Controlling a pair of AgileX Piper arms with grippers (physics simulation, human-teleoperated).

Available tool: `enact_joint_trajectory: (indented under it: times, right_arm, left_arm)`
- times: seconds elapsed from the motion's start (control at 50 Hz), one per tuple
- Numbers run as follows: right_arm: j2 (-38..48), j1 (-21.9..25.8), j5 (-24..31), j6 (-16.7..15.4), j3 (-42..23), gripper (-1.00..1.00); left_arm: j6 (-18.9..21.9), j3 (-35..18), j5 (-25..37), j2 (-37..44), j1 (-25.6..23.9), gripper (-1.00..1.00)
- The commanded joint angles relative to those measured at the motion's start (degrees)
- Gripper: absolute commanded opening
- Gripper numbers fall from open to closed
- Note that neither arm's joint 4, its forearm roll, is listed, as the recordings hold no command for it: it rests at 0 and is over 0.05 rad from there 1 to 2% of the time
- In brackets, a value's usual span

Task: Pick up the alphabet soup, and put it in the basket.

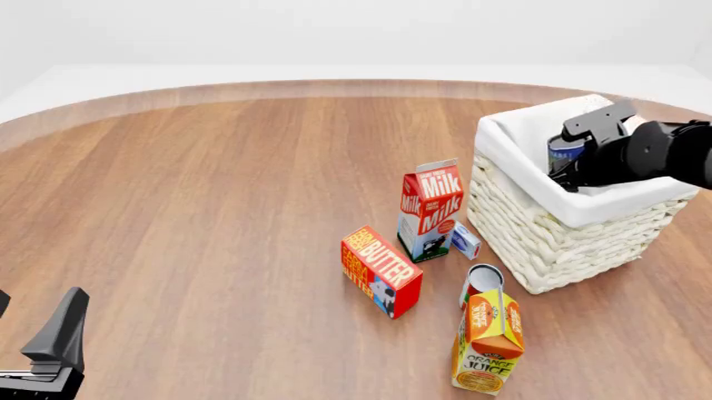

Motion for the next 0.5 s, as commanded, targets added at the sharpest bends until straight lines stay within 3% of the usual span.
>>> enact_joint_trajectory:
  times: [0.02,0.2,0.22,0.5]
  right_arm:
    - [0.9,-0.2,-0.6,1.4,-0.8,-1.00]
    - [1.5,-1.4,-1.4,1.5,-1.5,-1.00]
    - [1.5,-1.9,-1.5,1.6,-1.9,1.00]
    - [0.8,-2.1,-1.7,2.3,-2.0,1.00]
  left_arm:
    - [0.0,0.0,0.0,0.0,0.0,1.00]
    - [0.0,0.0,0.0,0.0,0.0,1.00]
    - [0.0,0.0,0.0,0.0,0.0,1.00]
    - [0.0,0.0,0.0,0.0,0.0,1.00]
